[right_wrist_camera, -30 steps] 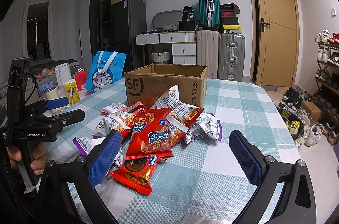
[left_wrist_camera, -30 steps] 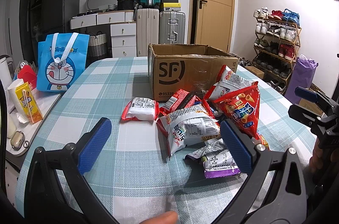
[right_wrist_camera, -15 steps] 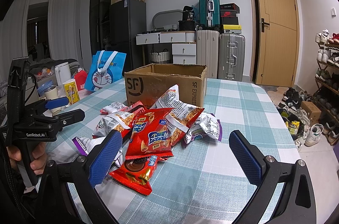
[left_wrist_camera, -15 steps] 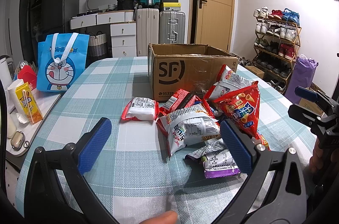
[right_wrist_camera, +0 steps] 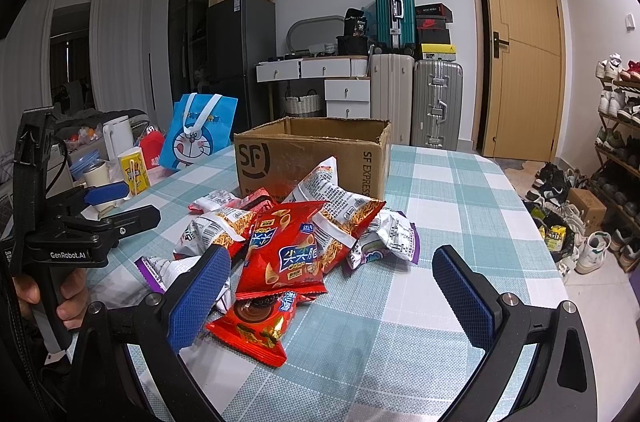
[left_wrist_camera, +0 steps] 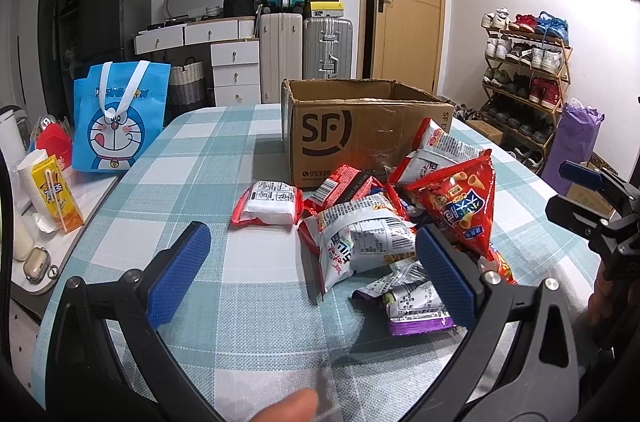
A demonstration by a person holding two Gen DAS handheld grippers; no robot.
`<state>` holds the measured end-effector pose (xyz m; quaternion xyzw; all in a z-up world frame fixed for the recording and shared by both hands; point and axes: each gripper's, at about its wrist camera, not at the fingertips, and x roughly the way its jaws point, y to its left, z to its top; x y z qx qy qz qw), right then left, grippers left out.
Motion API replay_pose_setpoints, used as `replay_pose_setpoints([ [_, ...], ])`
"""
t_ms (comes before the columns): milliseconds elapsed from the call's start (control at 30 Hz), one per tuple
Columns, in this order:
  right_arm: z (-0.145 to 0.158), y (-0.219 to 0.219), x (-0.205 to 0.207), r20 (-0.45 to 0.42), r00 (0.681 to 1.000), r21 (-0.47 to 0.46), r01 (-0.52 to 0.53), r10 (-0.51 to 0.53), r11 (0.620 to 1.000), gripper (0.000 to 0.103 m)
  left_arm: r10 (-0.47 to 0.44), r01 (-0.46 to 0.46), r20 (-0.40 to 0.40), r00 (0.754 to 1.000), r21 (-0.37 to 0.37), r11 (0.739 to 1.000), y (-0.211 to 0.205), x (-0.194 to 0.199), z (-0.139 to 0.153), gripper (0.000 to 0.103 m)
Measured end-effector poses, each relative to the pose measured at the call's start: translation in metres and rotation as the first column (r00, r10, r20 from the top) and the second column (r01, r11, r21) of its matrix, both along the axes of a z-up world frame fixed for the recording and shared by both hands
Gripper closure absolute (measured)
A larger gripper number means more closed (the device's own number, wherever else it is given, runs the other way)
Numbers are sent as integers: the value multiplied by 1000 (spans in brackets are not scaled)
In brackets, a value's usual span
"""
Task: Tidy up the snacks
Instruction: 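Grasp the white-and-purple snack bag with the left gripper while the right gripper grasps the red chip bag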
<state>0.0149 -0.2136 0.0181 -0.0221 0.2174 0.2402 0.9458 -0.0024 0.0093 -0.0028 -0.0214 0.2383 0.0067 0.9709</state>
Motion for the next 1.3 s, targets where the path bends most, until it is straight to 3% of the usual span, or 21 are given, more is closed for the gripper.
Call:
replay_pose_setpoints([
  [467, -9, 11, 20, -87, 996, -77, 27, -34, 997, 0, -108, 107, -100, 989, -13, 994, -13, 5, -8, 1],
  [667, -15, 23, 40, -211, 977, -98, -3, -18, 995, 0, -132, 130, -142, 981, -24, 991, -22, 10, -8, 1],
  [867, -19, 30, 59, -304, 952, -38, -34, 21, 999, 0, -201, 192, -176, 964, -64, 979, -28, 11, -7, 1],
  [1067, -21, 44, 72, -356, 931, -17, -89, 77, 996, 7, -250, 239, -199, 947, -80, 968, -37, 11, -10, 1],
  [1300, -31, 58, 89, -414, 903, 5, -119, 110, 993, 28, -247, 234, -261, 933, -80, 969, -44, 22, -25, 5],
])
